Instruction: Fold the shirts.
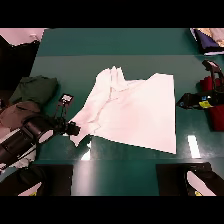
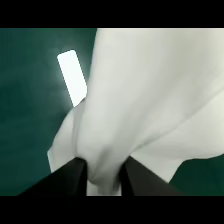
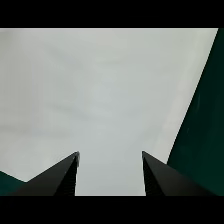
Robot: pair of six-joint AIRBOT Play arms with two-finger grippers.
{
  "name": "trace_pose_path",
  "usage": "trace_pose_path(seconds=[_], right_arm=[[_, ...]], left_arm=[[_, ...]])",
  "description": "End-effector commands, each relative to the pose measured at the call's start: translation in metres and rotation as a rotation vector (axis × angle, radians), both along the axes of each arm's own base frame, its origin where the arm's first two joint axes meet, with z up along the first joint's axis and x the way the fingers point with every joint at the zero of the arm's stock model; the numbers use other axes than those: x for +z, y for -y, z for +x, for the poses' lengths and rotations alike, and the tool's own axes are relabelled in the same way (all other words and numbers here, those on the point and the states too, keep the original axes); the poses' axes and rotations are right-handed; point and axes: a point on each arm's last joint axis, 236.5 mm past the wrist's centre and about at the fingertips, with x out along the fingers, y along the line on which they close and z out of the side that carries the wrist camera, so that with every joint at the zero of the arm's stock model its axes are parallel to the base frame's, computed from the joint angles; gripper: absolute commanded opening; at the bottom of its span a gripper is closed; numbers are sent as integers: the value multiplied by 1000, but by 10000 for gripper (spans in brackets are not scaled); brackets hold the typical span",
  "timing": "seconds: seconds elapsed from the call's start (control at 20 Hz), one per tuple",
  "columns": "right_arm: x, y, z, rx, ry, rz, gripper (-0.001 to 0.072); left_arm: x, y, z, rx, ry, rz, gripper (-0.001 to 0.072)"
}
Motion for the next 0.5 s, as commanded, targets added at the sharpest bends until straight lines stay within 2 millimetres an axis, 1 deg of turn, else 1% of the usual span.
trace_pose_path(seconds=[0.0,0.1,0.15,0.2,0.3,0.45], right_arm=[[-6,0,-20,22,-83,-7,450],[-16,2,-37,30,-145,-20,450],[-27,4,-47,28,-173,-27,451],[-42,8,-61,5,-218,-43,450],[-74,21,-92,-54,-307,-96,451],[-111,15,-135,-75,-441,-76,451]], left_arm=[[25,-2,11,-13,37,26,29],[53,1,23,-36,87,31,30],[66,3,27,-50,103,32,29],[75,4,29,-55,116,28,30],[83,6,32,-61,131,22,30],[83,7,32,-61,129,17,30]])
